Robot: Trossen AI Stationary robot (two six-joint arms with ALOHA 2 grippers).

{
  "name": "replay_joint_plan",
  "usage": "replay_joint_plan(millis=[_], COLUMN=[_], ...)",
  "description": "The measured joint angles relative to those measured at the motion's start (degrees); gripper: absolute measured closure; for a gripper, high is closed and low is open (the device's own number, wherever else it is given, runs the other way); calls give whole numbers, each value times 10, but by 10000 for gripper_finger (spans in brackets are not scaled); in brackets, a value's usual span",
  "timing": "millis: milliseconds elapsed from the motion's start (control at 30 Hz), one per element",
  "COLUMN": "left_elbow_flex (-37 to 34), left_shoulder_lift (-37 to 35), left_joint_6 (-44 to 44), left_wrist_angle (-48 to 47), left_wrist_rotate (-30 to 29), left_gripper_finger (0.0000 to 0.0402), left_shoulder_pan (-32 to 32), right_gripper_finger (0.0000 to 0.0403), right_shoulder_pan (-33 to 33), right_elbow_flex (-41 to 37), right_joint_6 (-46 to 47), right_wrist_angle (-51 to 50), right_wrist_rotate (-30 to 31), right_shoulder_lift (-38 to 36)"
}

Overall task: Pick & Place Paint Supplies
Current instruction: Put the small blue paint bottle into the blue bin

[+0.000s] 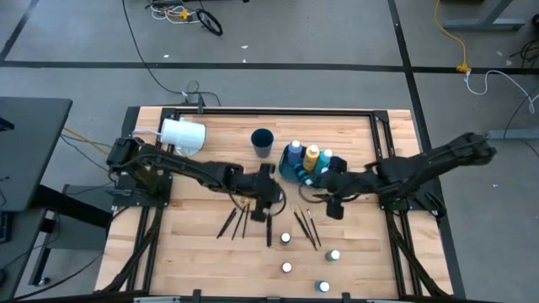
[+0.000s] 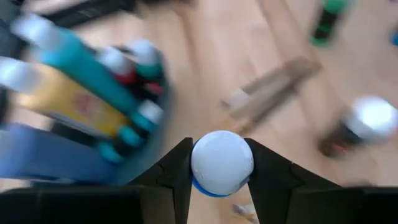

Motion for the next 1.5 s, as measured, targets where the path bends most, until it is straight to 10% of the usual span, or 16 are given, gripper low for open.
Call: replay_joint_plan(millis=[300, 1500], left_elbow_flex=[5, 4], left_shoulder_lift=[19, 135], left_joint_6=[4, 24], left_wrist_angle=[111, 101], left_wrist_rotate=[77, 72], left_gripper_finger=[269, 254], left_shoulder_pan=[99, 198], right_gripper_finger=[213, 213], right_shoulder_pan=[-21, -26], right_elbow_flex=[-132, -134], right_joint_6=[-92, -118], right_wrist_angle=[152, 181], right_wrist_rotate=[-1, -2], right_shoulder_lift=[-105, -108])
